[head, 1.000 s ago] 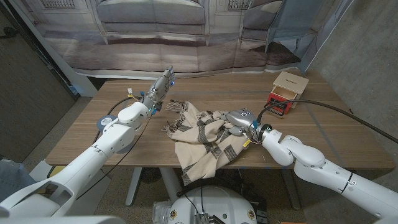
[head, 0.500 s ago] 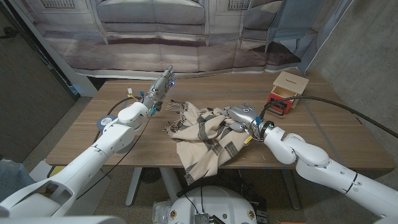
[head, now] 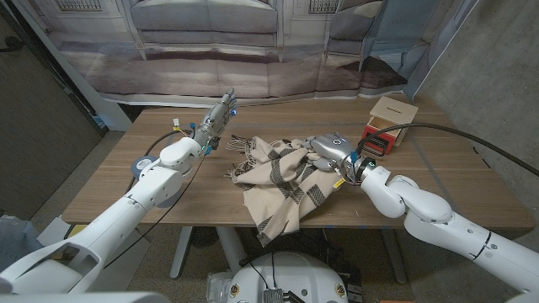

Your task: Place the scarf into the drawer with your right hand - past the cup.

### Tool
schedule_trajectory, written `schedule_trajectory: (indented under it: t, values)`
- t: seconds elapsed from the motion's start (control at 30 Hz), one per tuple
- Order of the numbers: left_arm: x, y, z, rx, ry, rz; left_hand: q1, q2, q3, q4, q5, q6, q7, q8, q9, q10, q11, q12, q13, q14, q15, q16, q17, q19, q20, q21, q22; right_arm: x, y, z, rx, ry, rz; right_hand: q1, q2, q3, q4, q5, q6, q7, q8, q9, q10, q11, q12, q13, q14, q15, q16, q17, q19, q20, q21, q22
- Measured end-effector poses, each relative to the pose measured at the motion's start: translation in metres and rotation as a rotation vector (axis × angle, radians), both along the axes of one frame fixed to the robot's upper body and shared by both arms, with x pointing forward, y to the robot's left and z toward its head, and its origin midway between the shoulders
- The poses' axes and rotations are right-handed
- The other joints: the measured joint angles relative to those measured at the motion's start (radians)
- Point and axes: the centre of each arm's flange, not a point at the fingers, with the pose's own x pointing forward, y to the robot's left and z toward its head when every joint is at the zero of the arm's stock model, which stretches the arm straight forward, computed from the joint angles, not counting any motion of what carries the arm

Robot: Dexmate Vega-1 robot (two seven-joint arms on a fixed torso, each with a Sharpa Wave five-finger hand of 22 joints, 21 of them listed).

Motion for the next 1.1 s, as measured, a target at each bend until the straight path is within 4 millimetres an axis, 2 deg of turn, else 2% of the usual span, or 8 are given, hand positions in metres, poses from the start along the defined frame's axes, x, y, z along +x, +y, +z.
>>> schedule_trajectory:
  t: [1.0,1.1]
  values:
    - [-0.006,0.005,0.003,-0.009,-0.023,0.007,0.004,0.004,-0.007,-0.001,0.000,0.000,0.000,0.000,0.000,0.000,0.000,0.000,0.000,-0.003,-0.003,-0.008,0.000,0.000,0.000,0.000,0.000,-0.022,0.001,0.029,0.029,-0.060,0.039,0.000,0.000,0.000,0.009,-0.006,0.005,0.006,0.008,0.000,0.003,0.004,0.000,0.023,0.003,0.004,0.000,0.013,-0.004,-0.004,0.038,0.015]
    - [-0.006,0.005,0.003,-0.008,-0.023,0.007,0.004,0.004,-0.007,-0.001,0.000,0.000,0.000,0.000,0.000,0.000,0.000,0.000,0.000,-0.003,-0.003,-0.008,0.000,0.000,0.000,0.000,0.000,-0.024,0.000,0.031,0.038,-0.062,0.042,0.000,0.000,0.000,0.009,-0.007,0.005,0.006,0.008,0.000,0.003,0.004,0.000,0.028,0.007,0.000,0.000,0.013,-0.011,0.003,0.040,0.017]
